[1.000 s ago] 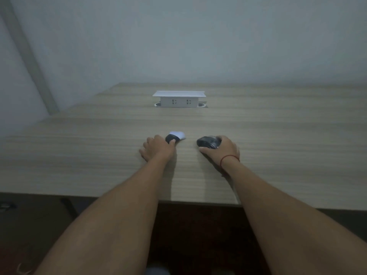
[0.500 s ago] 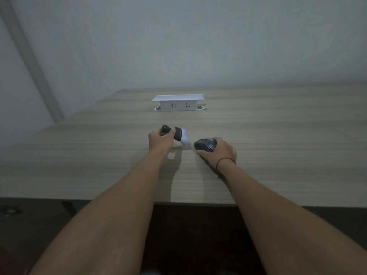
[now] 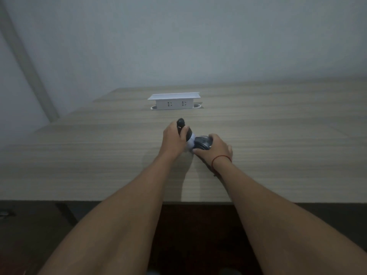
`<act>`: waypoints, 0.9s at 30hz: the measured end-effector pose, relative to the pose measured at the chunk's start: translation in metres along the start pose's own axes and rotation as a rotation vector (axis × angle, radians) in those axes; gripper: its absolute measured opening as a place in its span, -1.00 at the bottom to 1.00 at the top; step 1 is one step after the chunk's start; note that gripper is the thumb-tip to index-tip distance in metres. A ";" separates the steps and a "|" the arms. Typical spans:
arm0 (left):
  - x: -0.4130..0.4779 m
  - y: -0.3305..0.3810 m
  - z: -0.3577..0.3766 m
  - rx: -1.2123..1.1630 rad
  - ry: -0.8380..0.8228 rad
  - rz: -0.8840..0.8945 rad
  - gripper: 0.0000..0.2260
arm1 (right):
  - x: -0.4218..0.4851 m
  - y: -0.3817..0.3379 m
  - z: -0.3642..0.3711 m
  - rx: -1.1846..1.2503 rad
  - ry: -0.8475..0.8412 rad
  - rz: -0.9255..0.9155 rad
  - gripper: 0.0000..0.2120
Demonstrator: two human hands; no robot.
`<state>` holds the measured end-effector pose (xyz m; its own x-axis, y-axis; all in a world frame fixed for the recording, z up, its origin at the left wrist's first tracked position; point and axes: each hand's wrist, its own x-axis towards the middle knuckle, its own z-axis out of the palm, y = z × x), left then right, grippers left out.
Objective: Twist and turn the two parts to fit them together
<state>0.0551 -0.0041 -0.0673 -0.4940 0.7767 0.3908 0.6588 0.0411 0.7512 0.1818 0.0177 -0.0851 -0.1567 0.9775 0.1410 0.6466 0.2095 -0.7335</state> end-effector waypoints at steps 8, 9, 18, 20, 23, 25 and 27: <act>0.005 0.005 -0.003 0.074 -0.095 0.003 -0.68 | 0.001 0.001 0.003 -0.008 0.005 -0.025 -0.45; 0.005 0.008 -0.003 0.033 -0.079 0.037 -0.69 | 0.001 0.001 0.004 -0.018 0.017 -0.036 -0.47; -0.001 -0.006 0.009 0.009 0.008 -0.084 -0.69 | 0.000 -0.001 0.002 -0.010 0.024 -0.012 -0.41; -0.004 -0.004 0.013 -0.021 -0.015 -0.061 -0.69 | -0.001 -0.002 0.002 0.004 0.033 -0.005 -0.45; -0.003 -0.010 0.010 -0.013 -0.061 -0.075 -0.65 | -0.003 -0.002 0.001 0.049 0.036 0.000 -0.46; 0.001 -0.015 0.007 -0.009 -0.071 -0.065 -0.64 | -0.004 -0.001 0.000 0.058 0.034 -0.005 -0.45; 0.000 -0.016 0.005 -0.038 -0.063 -0.054 -0.68 | -0.004 -0.001 -0.001 0.057 0.025 -0.006 -0.43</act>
<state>0.0475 -0.0015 -0.0824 -0.4912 0.8118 0.3158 0.6094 0.0612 0.7905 0.1823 0.0133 -0.0846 -0.1413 0.9767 0.1617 0.6021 0.2145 -0.7691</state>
